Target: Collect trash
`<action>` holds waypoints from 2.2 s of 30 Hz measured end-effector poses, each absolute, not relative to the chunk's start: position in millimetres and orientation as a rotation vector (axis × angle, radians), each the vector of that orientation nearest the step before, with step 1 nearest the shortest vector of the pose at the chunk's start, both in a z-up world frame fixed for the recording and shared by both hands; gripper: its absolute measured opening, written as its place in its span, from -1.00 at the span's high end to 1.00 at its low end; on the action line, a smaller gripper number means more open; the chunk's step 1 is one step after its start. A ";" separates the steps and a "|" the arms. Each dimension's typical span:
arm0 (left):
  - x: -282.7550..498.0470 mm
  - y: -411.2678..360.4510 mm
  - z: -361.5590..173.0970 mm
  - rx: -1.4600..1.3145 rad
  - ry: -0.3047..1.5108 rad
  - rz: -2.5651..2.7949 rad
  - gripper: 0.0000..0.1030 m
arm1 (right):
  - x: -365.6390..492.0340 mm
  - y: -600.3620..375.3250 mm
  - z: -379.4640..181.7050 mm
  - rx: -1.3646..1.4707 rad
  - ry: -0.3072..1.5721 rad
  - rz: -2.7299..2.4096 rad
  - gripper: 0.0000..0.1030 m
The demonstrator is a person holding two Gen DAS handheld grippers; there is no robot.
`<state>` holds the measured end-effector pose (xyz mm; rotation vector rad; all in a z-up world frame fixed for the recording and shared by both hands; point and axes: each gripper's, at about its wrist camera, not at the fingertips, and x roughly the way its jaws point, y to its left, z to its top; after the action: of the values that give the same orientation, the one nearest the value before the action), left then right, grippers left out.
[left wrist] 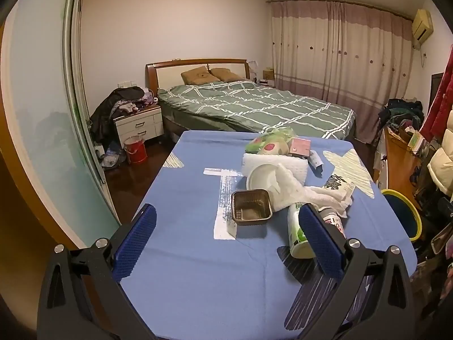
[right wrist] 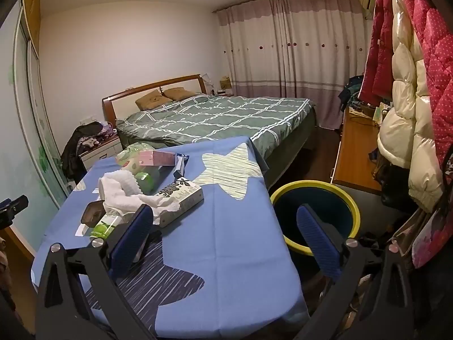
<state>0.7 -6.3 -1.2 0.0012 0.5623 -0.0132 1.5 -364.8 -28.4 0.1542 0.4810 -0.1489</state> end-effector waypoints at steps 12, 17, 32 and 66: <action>0.3 -6.5 -2.5 0.006 0.569 -0.023 -0.93 | 5.7 -364.8 -30.5 0.164 0.491 -0.146 -0.88; 1.2 -7.0 -4.7 0.008 0.577 -0.025 -0.93 | 6.8 -364.8 -32.1 0.168 0.490 -0.147 -0.88; 2.9 -10.8 -11.2 0.008 0.591 -0.030 -0.93 | 8.2 -365.9 -34.9 0.175 0.493 -0.147 -0.88; 3.4 -10.2 -14.4 0.007 0.603 -0.038 -0.93 | 10.2 -366.7 -36.8 0.187 0.502 -0.143 -0.88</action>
<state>3.4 -10.2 -14.4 0.0072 0.6032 -0.0377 10.2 -366.7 -36.8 0.1866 0.5018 -0.1428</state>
